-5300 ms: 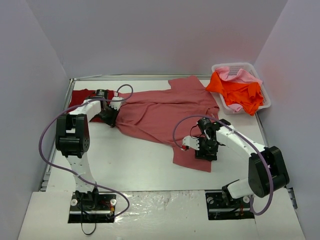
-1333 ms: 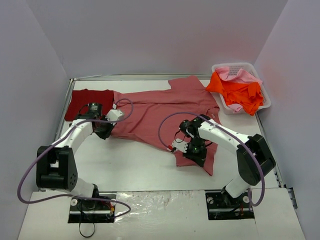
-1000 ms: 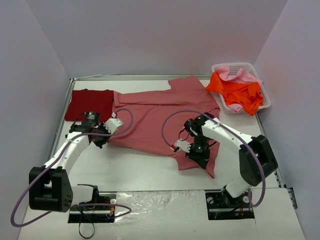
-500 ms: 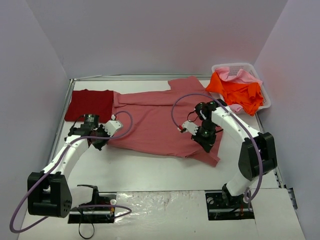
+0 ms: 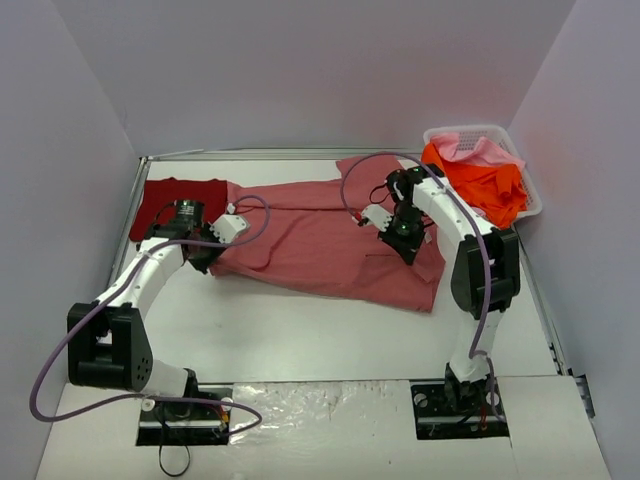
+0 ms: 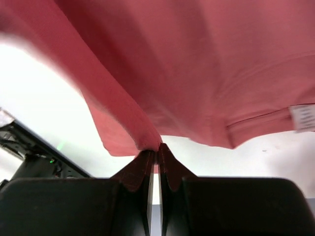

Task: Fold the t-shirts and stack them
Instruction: Fold the flattened tshirt in 1/3 of the way

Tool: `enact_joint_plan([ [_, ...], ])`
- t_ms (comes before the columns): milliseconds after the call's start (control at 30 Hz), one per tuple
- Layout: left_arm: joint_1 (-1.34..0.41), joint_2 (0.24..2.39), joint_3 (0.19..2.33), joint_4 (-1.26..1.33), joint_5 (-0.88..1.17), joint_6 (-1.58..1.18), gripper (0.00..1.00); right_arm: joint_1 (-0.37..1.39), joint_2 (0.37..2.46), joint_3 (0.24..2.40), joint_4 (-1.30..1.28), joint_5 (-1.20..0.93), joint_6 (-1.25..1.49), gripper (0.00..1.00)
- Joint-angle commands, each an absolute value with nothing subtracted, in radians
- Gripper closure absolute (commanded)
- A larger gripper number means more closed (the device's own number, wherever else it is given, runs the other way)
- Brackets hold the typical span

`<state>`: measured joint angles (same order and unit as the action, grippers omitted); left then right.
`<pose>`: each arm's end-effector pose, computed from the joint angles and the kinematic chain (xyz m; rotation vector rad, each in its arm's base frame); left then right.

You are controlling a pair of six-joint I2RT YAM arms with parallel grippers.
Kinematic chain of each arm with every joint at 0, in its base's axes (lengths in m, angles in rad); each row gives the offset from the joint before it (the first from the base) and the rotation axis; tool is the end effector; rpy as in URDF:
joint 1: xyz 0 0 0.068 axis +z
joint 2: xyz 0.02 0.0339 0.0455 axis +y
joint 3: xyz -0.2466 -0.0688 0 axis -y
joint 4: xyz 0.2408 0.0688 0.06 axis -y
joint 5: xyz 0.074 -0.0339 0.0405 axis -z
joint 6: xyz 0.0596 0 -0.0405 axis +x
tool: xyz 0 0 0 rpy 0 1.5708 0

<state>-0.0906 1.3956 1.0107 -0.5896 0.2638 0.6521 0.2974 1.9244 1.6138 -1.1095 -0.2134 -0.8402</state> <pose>0.2940 -0.0423 0.2127 1.0010 2.2900 -0.1057 0.3528 0.1213 0.1976 -1.5981 2.4559 0.2430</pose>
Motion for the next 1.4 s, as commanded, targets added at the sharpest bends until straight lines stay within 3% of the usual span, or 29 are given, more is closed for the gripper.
enact_joint_plan([
  [0, -0.098, 1.43, 1.075, -0.614, 0.258, 0.669, 0.97, 0.276, 1.98, 1.724, -1.183, -0.149, -0.851, 1.0],
  [300, -0.124, 1.542, 1.153, -0.589, 0.232, 0.673, 0.98, 0.258, 2.147, 1.916, -1.184, -0.117, -0.844, 1.0],
  [1033, -0.149, 1.764, 1.308, -0.58, 0.161, 0.693, 0.96, 0.224, 2.355, 2.138, -1.183, -0.11, -0.844, 1.0],
  [1067, -0.15, 1.764, 1.308, -0.577, 0.158, 0.693, 0.92, 0.224, 2.359, 2.138, -1.183, -0.109, -0.845, 0.96],
  [1100, -0.15, 1.767, 1.308, -0.574, 0.155, 0.689, 0.91, 0.224, 2.365, 2.137, -1.183, -0.107, -0.845, 0.73],
  [1367, -0.155, 1.72, 1.281, -0.467, 0.081, 0.65, 0.83, 0.195, 2.306, 2.125, -1.128, -0.136, -0.798, 0.51],
])
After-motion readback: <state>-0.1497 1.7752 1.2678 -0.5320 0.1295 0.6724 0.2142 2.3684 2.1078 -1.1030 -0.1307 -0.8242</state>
